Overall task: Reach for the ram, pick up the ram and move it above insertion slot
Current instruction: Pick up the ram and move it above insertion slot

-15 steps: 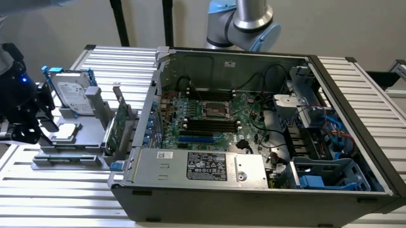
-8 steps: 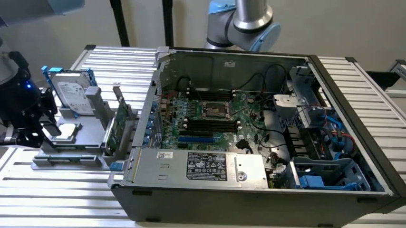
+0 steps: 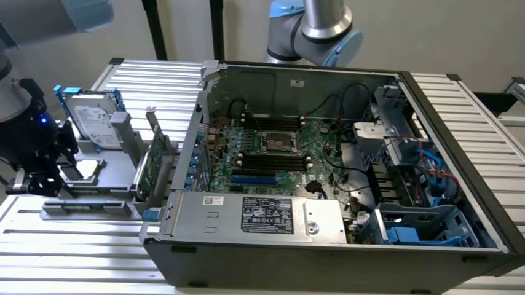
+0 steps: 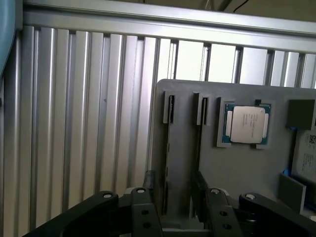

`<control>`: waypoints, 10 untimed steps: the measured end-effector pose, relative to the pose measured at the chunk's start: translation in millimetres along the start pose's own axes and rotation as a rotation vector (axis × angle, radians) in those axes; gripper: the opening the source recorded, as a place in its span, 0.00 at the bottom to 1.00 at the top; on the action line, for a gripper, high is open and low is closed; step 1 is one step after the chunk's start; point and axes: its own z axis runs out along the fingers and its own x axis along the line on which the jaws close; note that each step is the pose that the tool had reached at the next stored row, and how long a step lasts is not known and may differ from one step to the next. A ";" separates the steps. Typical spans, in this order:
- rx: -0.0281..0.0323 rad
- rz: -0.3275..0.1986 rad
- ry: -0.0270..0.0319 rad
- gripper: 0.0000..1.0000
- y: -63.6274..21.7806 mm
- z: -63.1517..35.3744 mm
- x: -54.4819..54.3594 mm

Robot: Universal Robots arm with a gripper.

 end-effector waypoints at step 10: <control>-0.0001 0.000 0.0000 0.42 0.3 18.1 0.6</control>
